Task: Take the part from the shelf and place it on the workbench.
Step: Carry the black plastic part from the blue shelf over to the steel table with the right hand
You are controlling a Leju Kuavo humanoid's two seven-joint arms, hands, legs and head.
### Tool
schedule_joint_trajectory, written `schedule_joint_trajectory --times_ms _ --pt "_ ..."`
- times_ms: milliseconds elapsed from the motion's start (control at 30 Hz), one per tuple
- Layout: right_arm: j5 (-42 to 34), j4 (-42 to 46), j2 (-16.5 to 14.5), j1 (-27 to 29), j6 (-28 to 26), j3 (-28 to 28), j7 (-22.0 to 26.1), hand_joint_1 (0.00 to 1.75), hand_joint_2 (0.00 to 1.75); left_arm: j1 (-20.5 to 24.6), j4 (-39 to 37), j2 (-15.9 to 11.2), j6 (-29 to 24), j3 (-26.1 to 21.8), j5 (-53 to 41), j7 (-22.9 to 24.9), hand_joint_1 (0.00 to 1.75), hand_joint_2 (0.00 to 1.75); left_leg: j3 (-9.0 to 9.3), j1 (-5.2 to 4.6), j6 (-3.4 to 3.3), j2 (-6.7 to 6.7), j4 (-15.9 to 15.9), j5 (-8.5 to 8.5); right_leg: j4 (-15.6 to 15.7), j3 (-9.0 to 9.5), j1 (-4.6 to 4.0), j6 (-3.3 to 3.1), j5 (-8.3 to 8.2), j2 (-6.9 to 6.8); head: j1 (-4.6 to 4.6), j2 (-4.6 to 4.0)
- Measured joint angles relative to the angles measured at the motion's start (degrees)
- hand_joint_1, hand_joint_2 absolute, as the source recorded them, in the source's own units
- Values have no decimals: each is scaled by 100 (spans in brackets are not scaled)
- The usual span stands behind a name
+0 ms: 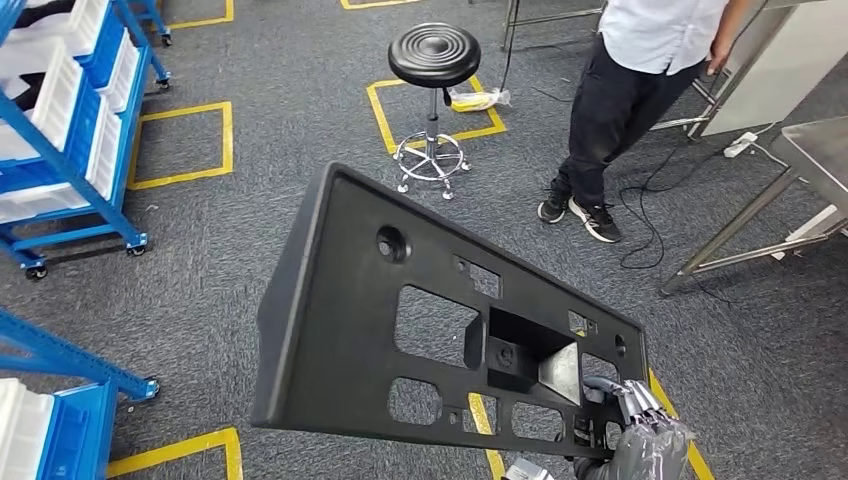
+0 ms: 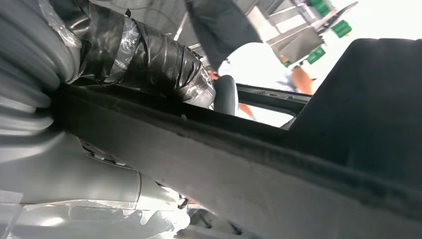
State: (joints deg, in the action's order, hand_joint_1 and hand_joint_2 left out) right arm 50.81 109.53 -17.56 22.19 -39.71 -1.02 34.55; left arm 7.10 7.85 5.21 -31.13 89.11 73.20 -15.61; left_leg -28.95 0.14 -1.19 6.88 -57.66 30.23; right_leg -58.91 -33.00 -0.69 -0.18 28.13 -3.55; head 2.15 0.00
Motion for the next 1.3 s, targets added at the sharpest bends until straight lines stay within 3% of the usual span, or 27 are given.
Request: schedule_joint_trajectory --times_ms 33,100,167,200,233,267,333,367,433,467,533,567,600,667,733,767,800,833,900,967,1033,1100,1167,1233,1267,1300 --pt "-7 3 -1 8 0 7 5 166 175 10 0 2 1 0 -2 -3 0 175 11 5 27 -16 -13 30 29 6 18 -27 -16 62 1 0" --pt "-17 16 -15 10 0 23 27 166 175 23 0 4 -1 0 -5 -2 0 175 -83 23 77 -268 -278 230 90 29 67 -95 -53 185 -2 0" --pt "-30 27 -43 7 0 38 54 166 175 12 0 3 -2 0 -8 2 0 175 -404 44 110 -564 -971 586 102 32 89 -134 -69 315 -6 0" --pt "-37 28 -54 7 0 45 62 166 175 -1 0 2 -2 0 -7 4 0 175 -591 48 124 -613 -1346 721 95 28 90 -139 -71 390 -7 0" --pt "-43 28 -61 12 0 55 68 166 175 -13 0 2 -2 0 -3 5 0 175 -723 52 135 -631 -1591 760 84 26 91 -141 -70 469 -7 0" --pt "-47 29 -63 16 0 68 72 166 175 -21 0 1 -2 0 1 6 0 175 -766 57 144 -640 -1628 676 65 25 95 -139 -67 557 -6 0" --pt "-50 29 -64 23 0 91 77 166 175 -23 0 1 -4 0 6 4 0 175 -564 87 156 -715 -1083 258 10 20 114 -111 -45 724 -6 0" --pt "-50 29 -65 24 0 100 79 166 175 -22 0 0 -6 0 6 3 0 175 -417 110 164 -871 -716 89 -31 2 119 -83 -27 802 -6 0" --pt "-54 32 -71 24 0 109 80 166 175 -17 0 -2 -7 0 6 0 0 175 -248 142 143 -1153 -259 -46 -111 -68 123 -15 -12 935 -2 0" --pt "-56 33 -76 28 0 112 81 166 175 -17 0 -2 -7 0 6 -1 0 175 -241 134 114 -1218 -224 -23 -122 -105 128 26 -25 998 -1 0" --pt "-58 36 -84 50 -1 120 84 166 175 -12 -1 -3 -7 0 15 -3 0 175 -233 125 25 -1094 -186 -64 -105 -152 150 106 -63 1089 -1 0" --pt "-58 39 -85 60 -1 124 85 166 175 -9 -2 -5 -8 0 20 -8 0 175 -229 129 -23 -1025 -161 -88 -141 -180 147 136 -38 1027 2 0" --pt "-58 43 -86 64 -1 127 86 166 175 -7 -3 -7 -8 0 25 -16 0 175 -227 137 -62 -945 -133 -110 -273 -249 139 160 53 896 6 0" --pt "-58 46 -88 61 0 131 87 166 175 -15 -4 -9 -8 0 26 -35 0 175 -229 118 -109 -773 -110 -120 -883 -532 127 198 410 559 14 0" --pt "-51 42 -89 64 0 140 83 166 175 -34 -5 -13 -8 0 28 -45 0 175 -233 92 -127 -591 -110 -110 -1533 -830 138 226 679 428 14 0" --pt "-48 38 -89 68 0 148 80 166 175 -35 -7 -16 -8 0 27 -49 0 175 -230 86 -130 -508 -110 -103 -1609 -853 142 228 657 408 14 0" --pt "-44 34 -89 71 0 157 78 166 175 -31 -8 -18 -5 0 25 -52 0 175 -222 83 -130 -433 -110 -94 -1471 -764 143 221 537 386 15 0" --pt "-42 32 -89 71 0 165 77 166 175 -23 -8 -17 0 0 17 -58 0 175 -207 78 -126 -368 -110 -84 -1142 -573 134 199 351 334 15 0" --pt "-40 32 -89 65 0 176 77 166 175 -10 -7 -8 19 0 2 -72 0 175 -173 61 -100 -264 -112 -59 -371 -145 73 111 73 80 15 0" --pt "-38 33 -90 59 0 181 77 166 175 -5 -7 -3 45 0 -4 -83 0 175 -152 43 -55 -171 -111 -39 -33 19 4 34 18 -72 14 0" --pt "-38 36 -91 66 -1 191 75 166 175 3 -8 2 72 0 -7 -107 0 175 -123 33 -1 -75 -90 -27 8 14 -1 -7 3 30 12 0" --pt "-30 39 -92 70 -2 201 63 166 175 17 -7 4 95 0 -8 -152 0 175 -135 41 53 -236 -191 73 97 53 48 -46 -43 149 10 0" --pt "-19 39 -96 61 -2 202 42 166 175 17 -7 -1 122 0 4 -203 0 175 -356 57 89 -537 -709 386 153 83 93 -84 -72 263 8 0" --pt "-10 31 -98 55 -1 202 19 166 175 -7 -8 -9 157 0 22 -255 0 175 -713 62 115 -638 -1444 704 146 83 103 -105 -70 395 8 0" --pt "-7 24 -98 57 -1 203 9 166 175 -21 -8 -14 174 0 29 -283 0 175 -829 68 129 -645 -1658 735 139 86 106 -106 -66 467 8 0" --pt "-5 17 -98 57 -1 204 2 166 175 -29 -7 -18 186 0 30 -307 0 175 -843 79 143 -649 -1643 632 123 89 112 -99 -61 550 8 0"
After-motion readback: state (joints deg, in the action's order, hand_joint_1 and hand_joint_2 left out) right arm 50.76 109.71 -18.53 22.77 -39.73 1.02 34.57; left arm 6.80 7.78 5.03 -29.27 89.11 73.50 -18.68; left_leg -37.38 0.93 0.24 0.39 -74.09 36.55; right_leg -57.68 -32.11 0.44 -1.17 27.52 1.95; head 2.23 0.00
